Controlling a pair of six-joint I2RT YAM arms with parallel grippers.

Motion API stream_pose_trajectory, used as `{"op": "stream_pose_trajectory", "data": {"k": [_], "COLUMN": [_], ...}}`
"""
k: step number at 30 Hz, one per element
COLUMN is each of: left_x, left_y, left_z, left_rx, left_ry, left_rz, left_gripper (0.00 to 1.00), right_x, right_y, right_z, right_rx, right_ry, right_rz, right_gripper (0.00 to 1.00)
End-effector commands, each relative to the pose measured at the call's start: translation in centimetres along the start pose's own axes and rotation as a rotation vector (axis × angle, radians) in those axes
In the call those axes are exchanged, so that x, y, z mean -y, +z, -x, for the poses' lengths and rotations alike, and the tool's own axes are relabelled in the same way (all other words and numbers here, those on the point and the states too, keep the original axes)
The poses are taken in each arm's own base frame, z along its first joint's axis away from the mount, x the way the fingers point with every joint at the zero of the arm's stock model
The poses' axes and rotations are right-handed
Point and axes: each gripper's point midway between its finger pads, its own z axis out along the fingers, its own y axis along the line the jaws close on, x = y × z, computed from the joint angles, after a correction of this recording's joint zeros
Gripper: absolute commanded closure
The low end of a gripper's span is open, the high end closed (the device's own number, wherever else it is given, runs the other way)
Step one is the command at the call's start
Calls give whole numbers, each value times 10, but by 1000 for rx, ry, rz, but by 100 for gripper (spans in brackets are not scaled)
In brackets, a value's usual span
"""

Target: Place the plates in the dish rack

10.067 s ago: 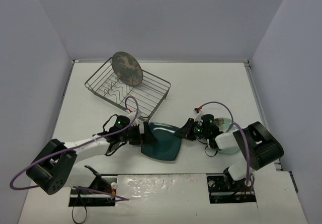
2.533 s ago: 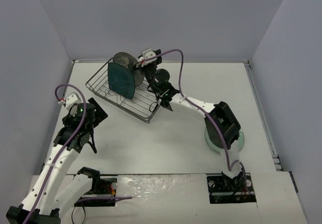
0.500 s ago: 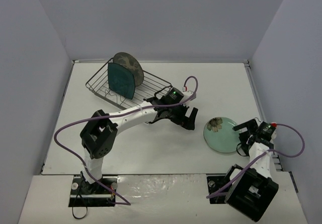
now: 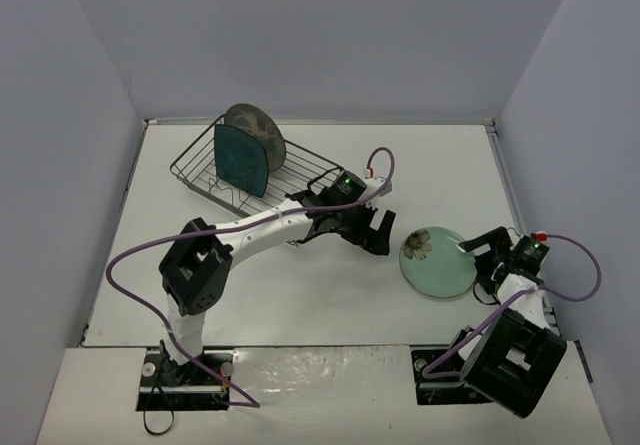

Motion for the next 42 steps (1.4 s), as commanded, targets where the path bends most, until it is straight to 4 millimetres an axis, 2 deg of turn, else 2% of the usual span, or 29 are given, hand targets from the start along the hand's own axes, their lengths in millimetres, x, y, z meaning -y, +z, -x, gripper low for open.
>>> {"op": "stream_pose_trajectory", "data": {"k": [1,8,12,20,25,33,36,42], "left_x": [27,26,25,20,18,15,15,9], "left_y": [-20,-23,-20,2,14,19,21,28], "left_z": [39,44,44,29,25,25,29,28], "left_rx": [122,129,128,74,50,49,53,41], "left_ry": [48,66,69,32,13,17,28,24], "left_rz": [-51,-41,-44,-69,-82,-73,-71,-52], "left_gripper": [3,3,3,3,3,3,3,3], "right_x": [13,-16,-14,-17,-6,-13,-11,-2], "right_y": [6,3,-3,-4,0,5,6,11], "right_z": [-29,-55,-65,-78,-87,-82,-81,-88], "right_rx": [-104,-178,-209,-232,-240,-185,-175,-182], "right_ry": [-15,-174,-172,-185,-157,-121,-130,-115], "right_rz": [-40,-10,-21,-6,-33,15,12,4], "right_gripper": [18,20,22,24,34,48,51,65]}}
